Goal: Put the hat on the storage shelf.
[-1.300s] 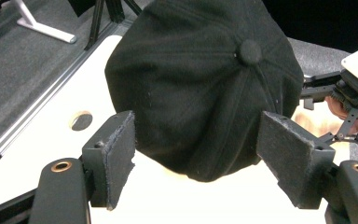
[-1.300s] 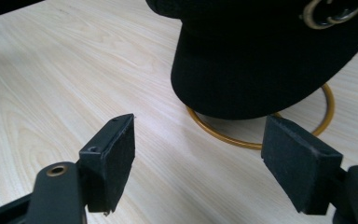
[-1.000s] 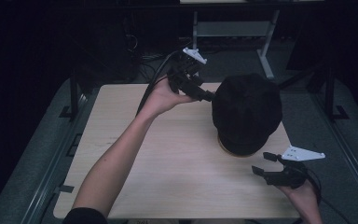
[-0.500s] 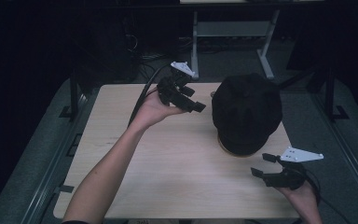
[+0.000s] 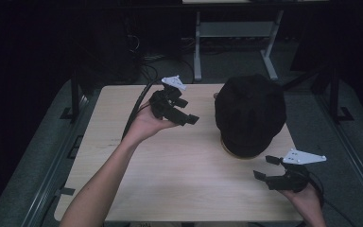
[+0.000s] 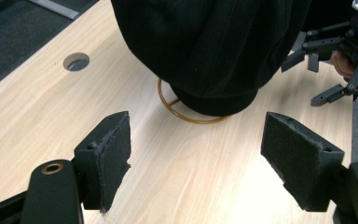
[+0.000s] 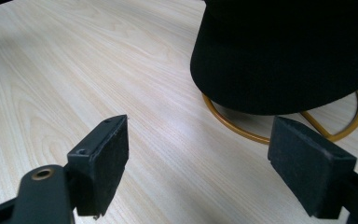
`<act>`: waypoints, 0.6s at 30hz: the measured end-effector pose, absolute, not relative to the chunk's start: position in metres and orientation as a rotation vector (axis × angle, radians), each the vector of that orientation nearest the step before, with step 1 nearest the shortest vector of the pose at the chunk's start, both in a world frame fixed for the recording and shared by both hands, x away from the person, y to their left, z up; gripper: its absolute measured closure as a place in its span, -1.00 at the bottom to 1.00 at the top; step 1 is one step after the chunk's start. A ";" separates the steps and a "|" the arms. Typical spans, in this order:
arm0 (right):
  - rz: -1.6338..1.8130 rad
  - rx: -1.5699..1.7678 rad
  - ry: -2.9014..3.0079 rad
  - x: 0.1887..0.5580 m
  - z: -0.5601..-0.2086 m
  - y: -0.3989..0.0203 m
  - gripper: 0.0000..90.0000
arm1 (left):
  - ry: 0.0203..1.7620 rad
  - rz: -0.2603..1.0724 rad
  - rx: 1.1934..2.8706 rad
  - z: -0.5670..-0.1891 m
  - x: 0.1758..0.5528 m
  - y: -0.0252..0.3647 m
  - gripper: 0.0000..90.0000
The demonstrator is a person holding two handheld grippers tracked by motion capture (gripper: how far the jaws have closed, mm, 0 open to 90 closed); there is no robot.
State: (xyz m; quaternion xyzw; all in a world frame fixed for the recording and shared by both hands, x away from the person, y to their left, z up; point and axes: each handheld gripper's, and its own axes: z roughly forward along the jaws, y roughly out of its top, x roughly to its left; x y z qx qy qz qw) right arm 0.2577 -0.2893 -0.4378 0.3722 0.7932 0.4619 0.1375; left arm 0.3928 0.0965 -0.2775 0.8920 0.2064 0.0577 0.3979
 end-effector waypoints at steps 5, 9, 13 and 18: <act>1.335 1.069 2.298 0.258 -0.438 -0.288 -0.56 | 0.536 0.152 2.244 -0.284 0.388 0.103 -0.49; 1.333 1.075 2.300 0.258 -0.438 -0.287 -0.57 | 0.553 0.144 2.241 -0.295 0.384 0.112 -0.50; 1.332 1.077 2.301 0.258 -0.438 -0.287 -0.58 | 0.571 0.129 2.239 -0.303 0.383 0.118 -0.50; 1.329 1.068 2.307 0.258 -0.439 -0.286 -0.58 | 0.601 0.112 2.234 -0.316 0.378 0.128 -0.51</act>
